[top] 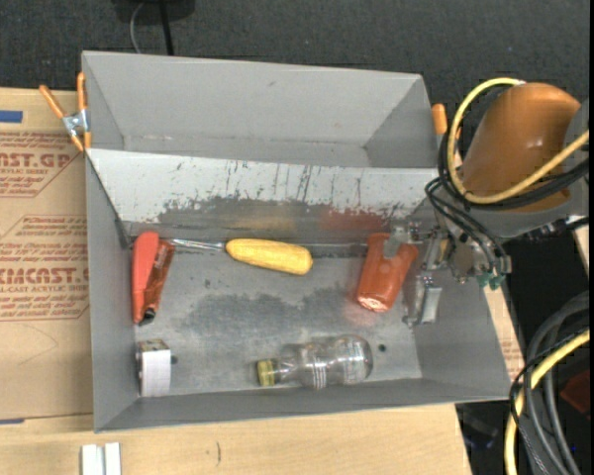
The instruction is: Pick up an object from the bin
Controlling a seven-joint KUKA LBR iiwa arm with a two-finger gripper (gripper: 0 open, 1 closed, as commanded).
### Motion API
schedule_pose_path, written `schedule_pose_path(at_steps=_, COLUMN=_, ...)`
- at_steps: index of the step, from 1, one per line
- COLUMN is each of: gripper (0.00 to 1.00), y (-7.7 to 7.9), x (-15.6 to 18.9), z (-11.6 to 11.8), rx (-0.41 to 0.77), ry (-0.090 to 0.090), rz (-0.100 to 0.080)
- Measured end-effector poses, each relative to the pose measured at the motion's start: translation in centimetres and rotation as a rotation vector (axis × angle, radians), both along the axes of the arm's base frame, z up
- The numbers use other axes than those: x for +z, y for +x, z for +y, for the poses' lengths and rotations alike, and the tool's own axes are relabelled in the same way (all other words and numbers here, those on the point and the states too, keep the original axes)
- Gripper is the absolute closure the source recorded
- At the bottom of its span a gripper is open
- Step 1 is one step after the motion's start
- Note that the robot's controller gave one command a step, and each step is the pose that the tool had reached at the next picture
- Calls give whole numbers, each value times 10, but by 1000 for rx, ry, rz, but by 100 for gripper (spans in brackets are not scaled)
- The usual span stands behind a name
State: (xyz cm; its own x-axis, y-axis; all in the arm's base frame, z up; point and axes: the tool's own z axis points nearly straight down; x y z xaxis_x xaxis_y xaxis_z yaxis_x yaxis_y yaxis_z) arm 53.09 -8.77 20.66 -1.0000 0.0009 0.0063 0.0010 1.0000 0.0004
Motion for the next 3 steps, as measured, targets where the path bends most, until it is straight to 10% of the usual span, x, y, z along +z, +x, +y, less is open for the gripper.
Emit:
schedule_pose_path(at_steps=2, gripper=0, y=17, x=-36, z=-7, rx=106, ry=-1, rz=-11)
schedule_pose_path(at_steps=3, gripper=0, y=29, x=-58, z=-53, rx=213, ry=-1, rz=-10)
